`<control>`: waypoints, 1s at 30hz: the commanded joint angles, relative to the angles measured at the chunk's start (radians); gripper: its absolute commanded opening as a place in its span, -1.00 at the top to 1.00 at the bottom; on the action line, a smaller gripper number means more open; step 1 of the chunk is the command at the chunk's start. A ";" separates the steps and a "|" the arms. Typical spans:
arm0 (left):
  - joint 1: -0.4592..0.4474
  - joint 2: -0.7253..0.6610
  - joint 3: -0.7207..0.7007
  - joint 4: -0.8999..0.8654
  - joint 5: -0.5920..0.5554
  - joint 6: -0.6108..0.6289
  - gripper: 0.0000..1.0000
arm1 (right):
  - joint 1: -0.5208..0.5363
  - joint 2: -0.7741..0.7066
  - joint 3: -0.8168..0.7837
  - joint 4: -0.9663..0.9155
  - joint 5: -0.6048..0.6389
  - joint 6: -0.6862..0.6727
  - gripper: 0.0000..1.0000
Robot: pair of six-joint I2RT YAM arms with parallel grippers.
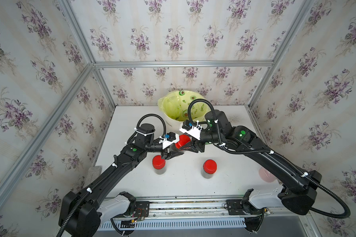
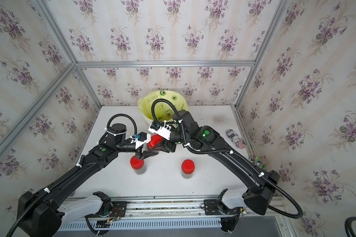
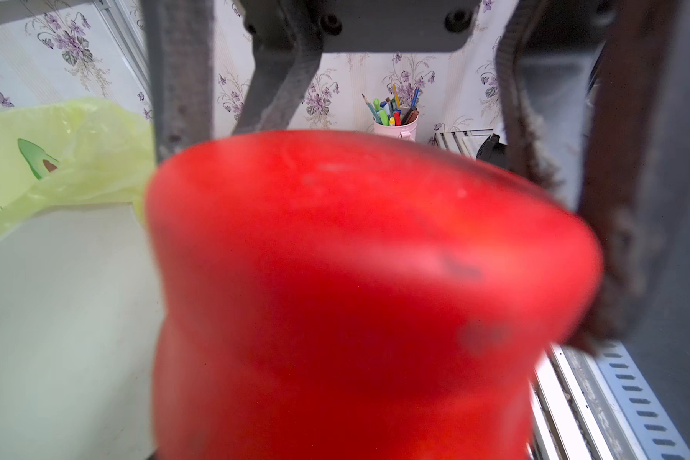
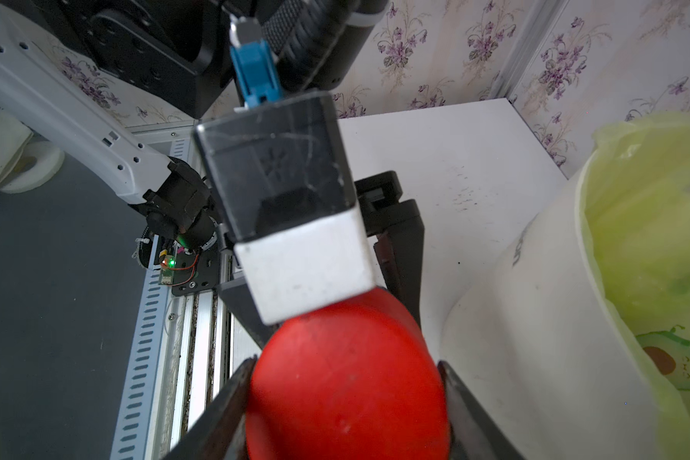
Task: Empty moldy tea leaves from jars
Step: Unscrew the lid from the jar.
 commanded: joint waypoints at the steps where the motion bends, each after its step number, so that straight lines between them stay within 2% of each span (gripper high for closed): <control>1: 0.002 -0.002 0.005 0.007 0.017 -0.013 -0.05 | -0.020 0.004 0.009 -0.021 -0.081 -0.126 0.25; 10: 0.003 0.005 0.008 0.004 0.021 -0.011 -0.05 | -0.053 -0.020 -0.006 -0.029 -0.161 -0.281 0.26; 16: 0.002 0.010 0.011 -0.001 0.024 -0.011 -0.05 | -0.055 0.001 0.014 -0.048 -0.162 -0.298 0.19; 23: 0.003 0.008 0.013 -0.003 0.021 -0.010 -0.04 | -0.054 -0.009 0.019 -0.042 -0.197 -0.278 -0.41; 25: 0.002 0.008 0.014 -0.004 0.019 -0.010 -0.05 | -0.054 -0.025 0.009 -0.027 -0.198 -0.259 -0.64; 30: 0.002 0.002 0.013 -0.006 0.009 -0.010 -0.05 | -0.055 -0.094 -0.043 0.033 -0.144 -0.153 -0.85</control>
